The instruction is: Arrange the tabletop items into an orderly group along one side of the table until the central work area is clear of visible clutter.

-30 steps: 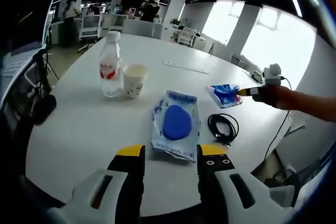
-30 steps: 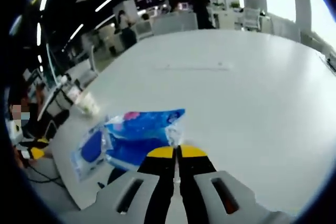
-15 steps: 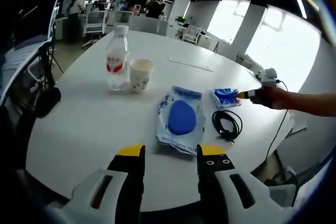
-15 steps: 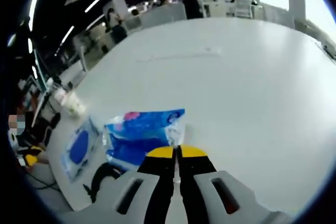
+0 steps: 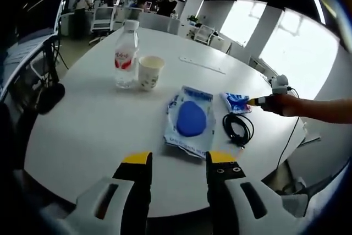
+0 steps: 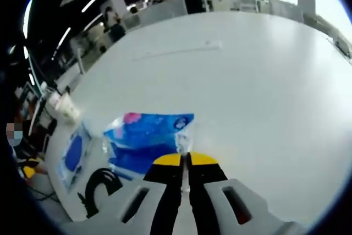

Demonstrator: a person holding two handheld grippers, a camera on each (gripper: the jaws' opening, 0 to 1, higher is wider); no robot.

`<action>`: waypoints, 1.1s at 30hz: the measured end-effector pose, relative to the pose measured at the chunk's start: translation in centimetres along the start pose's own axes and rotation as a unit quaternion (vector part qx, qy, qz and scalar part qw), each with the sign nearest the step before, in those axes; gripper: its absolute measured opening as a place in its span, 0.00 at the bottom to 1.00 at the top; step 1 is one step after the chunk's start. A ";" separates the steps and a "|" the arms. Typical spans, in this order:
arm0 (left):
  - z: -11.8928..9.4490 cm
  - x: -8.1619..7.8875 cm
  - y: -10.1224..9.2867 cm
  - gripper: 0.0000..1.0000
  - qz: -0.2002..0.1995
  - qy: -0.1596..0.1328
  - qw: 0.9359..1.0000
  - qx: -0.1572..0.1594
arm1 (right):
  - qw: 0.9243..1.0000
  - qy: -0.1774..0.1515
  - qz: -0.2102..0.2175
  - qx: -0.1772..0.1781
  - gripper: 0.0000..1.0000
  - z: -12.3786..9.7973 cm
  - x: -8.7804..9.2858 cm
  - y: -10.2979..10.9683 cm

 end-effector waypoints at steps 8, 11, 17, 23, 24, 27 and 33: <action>0.2 0.4 -0.2 0.38 -0.004 0.007 1.000 0.011 | 1.000 0.003 0.011 0.003 0.02 -0.3 0.6 -0.1; 0.3 0.7 -0.4 0.37 -0.003 0.012 1.000 0.014 | 1.000 0.002 0.016 0.000 0.03 -0.5 0.8 0.1; 0.1 0.9 -0.6 0.36 -0.002 0.012 1.000 0.015 | 1.000 -0.001 0.021 0.000 0.04 -0.9 1.1 0.2; 0.0 1.2 -0.7 0.36 -0.013 0.013 1.000 0.018 | 1.000 0.000 0.016 -0.005 0.05 -1.4 1.7 0.2; 0.0 1.2 -0.7 0.35 -0.015 0.013 1.000 0.018 | 1.000 -0.002 0.018 -0.005 0.05 -1.5 1.8 0.3; -0.1 1.4 -0.7 0.35 -0.013 0.015 1.000 0.019 | 1.000 0.004 0.008 -0.012 0.04 -1.7 2.5 0.7; -0.1 1.9 -1.0 0.35 -0.013 0.019 0.999 0.024 | 1.000 0.003 -0.002 -0.009 0.04 -2.4 3.2 0.7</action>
Point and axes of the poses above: the point that each gripper's makers call its tool centre point, and the gripper's own axes: z roughly forward along the fingers, y roughly to its left, x roughly out of its underside, the point moved 9 cm from there along -z, roughly backward along the fingers, and after that the axes turned 3 degrees about x, right-handed, at the moved point
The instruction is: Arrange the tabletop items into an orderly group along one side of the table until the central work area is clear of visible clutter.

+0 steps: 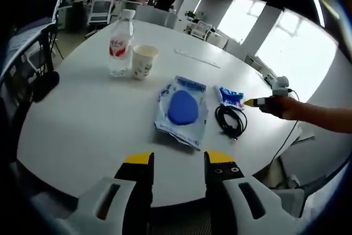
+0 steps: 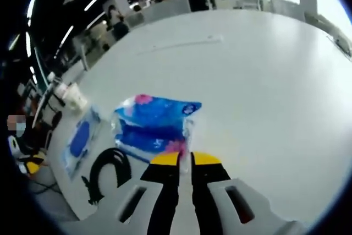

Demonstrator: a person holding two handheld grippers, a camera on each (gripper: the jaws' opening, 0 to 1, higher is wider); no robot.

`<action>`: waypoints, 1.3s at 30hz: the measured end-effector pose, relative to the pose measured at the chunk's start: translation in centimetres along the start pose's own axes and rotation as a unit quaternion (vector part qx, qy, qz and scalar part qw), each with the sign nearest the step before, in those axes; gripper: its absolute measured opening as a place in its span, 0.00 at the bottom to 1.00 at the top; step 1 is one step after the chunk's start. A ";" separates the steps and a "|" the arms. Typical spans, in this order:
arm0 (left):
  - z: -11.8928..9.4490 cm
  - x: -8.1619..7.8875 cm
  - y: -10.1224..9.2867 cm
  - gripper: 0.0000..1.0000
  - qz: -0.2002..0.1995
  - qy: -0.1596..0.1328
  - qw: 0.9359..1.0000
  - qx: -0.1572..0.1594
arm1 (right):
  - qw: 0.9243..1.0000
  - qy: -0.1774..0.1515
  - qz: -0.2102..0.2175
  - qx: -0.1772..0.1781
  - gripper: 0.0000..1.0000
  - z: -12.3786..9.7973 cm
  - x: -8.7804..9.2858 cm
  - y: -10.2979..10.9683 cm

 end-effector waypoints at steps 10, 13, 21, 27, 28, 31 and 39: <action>-0.1 0.3 0.5 0.34 -0.012 -0.002 1.000 -0.003 | 1.000 -0.006 0.008 0.006 0.04 -0.9 0.3 0.3; 0.0 0.4 0.5 0.34 -0.015 -0.002 1.000 -0.001 | 1.000 -0.007 0.004 0.005 0.04 -1.2 0.4 0.7; 0.3 0.7 0.7 0.33 -0.027 0.000 1.000 0.002 | 1.000 -0.008 0.007 0.006 0.02 -1.8 1.4 1.3; 0.5 0.8 0.8 0.33 -0.032 0.002 0.999 0.004 | 1.000 -0.001 -0.001 0.000 0.02 -2.0 2.3 2.4; 0.5 0.8 0.9 0.33 -0.033 0.002 0.999 0.004 | 1.000 0.001 -0.004 -0.001 0.02 -2.0 2.4 2.6; 0.7 0.7 0.9 0.33 -0.034 0.004 0.999 0.005 | 1.000 0.004 -0.010 -0.006 0.02 -1.9 2.5 3.3; 1.4 0.6 0.8 0.33 -0.039 0.008 0.999 0.011 | 0.999 0.002 -0.028 -0.027 0.01 -2.7 2.1 5.1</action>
Point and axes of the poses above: the point that each gripper's makers call its tool centre point, and the gripper's own axes: z roughly forward along the fingers, y roughly to its left, x roughly out of its underside, the point moved 9 cm from there along -z, roughly backward along the fingers, and after that the axes turned 3 degrees about x, right-handed, at the moved point
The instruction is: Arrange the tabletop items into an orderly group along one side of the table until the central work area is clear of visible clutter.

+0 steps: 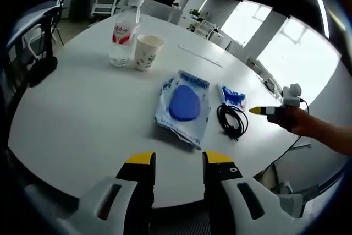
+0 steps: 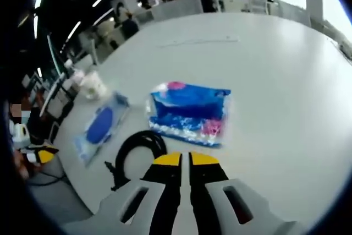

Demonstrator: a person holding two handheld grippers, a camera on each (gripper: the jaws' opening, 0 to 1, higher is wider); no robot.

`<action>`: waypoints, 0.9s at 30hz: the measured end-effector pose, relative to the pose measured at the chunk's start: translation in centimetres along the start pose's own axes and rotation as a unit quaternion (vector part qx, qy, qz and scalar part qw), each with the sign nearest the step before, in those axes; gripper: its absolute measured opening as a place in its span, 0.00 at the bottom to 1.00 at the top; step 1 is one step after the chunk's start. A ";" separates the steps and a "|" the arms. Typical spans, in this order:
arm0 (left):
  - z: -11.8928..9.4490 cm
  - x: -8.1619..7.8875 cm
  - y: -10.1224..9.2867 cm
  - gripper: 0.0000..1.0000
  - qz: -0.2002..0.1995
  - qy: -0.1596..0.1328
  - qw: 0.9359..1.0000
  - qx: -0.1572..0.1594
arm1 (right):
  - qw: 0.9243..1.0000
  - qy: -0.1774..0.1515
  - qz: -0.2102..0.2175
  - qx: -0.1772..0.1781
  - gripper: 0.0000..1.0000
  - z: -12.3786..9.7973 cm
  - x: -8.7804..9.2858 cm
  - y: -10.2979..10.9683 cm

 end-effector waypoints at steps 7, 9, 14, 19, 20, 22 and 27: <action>1.3 0.1 -0.4 0.33 -0.003 0.018 1.000 0.021 | 0.999 0.025 -0.026 -0.036 0.02 0.6 0.4 2.0; 1.7 0.1 -0.6 0.33 0.001 0.025 0.999 0.024 | 0.998 0.031 -0.041 -0.042 0.02 0.9 0.3 2.7; 2.6 0.0 -0.6 0.33 -0.013 0.033 0.999 0.036 | 0.994 0.040 -0.066 -0.079 0.02 1.6 -0.5 4.7; 3.4 -0.1 -0.9 0.32 -0.014 0.041 0.999 0.032 | 0.988 0.047 -0.108 -0.101 0.04 2.7 -1.7 5.9; 3.6 -0.1 -1.0 0.32 -0.012 0.044 0.998 0.031 | 0.987 0.048 -0.115 -0.106 0.04 3.1 -2.0 6.2; 4.0 -0.2 -1.0 0.32 -0.012 0.046 0.998 0.031 | 0.985 0.050 -0.123 -0.113 0.05 3.5 -2.6 6.7; 4.6 -0.3 -1.2 0.32 -0.012 0.051 0.998 0.027 | 0.979 0.057 -0.156 -0.122 0.06 4.7 -3.8 7.3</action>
Point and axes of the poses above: the point that each gripper's makers call its tool centre point, and the gripper's own axes: z roughly forward along the fingers, y roughly to its left, x roughly out of its underside, the point moved 9 cm from there along -z, roughly backward along the fingers, and after that the axes turned 3 degrees about x, right-handed, at the moved point
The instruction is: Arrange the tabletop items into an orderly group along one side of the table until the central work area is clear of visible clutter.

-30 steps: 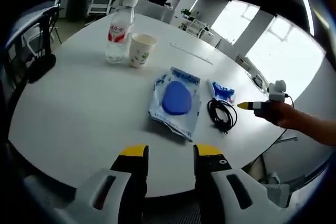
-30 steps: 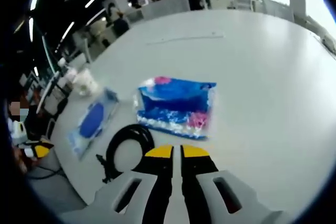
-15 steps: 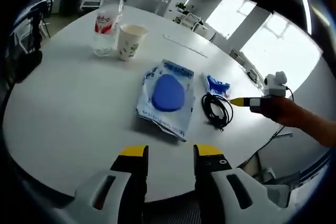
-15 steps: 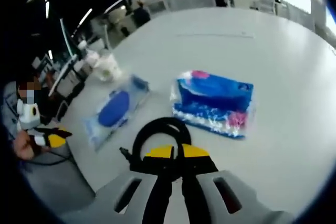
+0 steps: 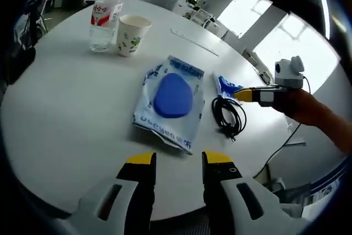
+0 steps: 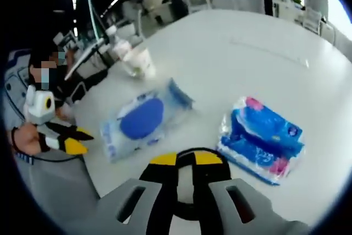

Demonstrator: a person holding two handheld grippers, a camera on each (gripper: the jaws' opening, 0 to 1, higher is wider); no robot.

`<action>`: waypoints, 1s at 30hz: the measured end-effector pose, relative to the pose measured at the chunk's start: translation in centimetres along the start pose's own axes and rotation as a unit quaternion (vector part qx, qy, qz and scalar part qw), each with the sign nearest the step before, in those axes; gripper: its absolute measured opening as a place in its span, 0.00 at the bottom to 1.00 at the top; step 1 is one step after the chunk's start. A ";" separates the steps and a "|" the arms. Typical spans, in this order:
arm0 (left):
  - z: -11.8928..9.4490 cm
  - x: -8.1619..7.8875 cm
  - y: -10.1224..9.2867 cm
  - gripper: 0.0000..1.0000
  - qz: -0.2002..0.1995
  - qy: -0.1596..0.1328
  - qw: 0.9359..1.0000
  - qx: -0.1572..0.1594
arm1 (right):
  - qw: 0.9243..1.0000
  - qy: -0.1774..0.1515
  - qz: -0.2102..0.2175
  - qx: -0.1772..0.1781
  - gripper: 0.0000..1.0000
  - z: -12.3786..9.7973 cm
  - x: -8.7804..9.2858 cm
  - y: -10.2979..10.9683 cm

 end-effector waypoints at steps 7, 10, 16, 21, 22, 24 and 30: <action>0.5 0.2 0.0 0.30 -0.010 0.006 1.000 -0.002 | 1.000 0.011 -0.023 -0.012 0.06 1.3 -1.4 -0.2; 0.8 0.3 -0.1 0.28 -0.021 0.010 1.000 -0.009 | 0.997 0.034 -0.067 -0.026 0.06 2.0 -1.8 0.1; 1.6 0.3 -0.6 0.28 -0.024 0.018 0.999 -0.014 | 0.991 0.052 -0.116 -0.032 0.08 3.3 -3.5 0.6; 2.4 0.2 -0.9 0.29 -0.029 0.025 0.999 -0.019 | 0.984 0.058 -0.166 -0.026 0.10 4.6 -5.4 0.6; 2.4 0.2 -0.9 0.29 -0.031 0.026 0.999 -0.020 | 0.983 0.059 -0.170 -0.026 0.11 4.8 -5.7 0.7; 2.6 0.2 -1.0 0.28 -0.043 0.026 0.999 -0.018 | 0.983 0.062 -0.169 -0.031 0.12 5.3 -6.2 0.6; 3.2 0.0 -0.7 0.28 -0.068 0.028 0.997 -0.022 | 0.983 0.069 -0.169 -0.036 0.14 6.7 -6.9 0.5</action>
Point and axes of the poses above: the point that each gripper's makers call its tool centre point, and the gripper's own axes: z roughly forward along the fingers, y roughly to its left, x roughly out of its underside, the point moved 9 cm from there along -z, roughly backward along the fingers, and after that the axes turned 3 degrees about x, right-handed, at the moved point
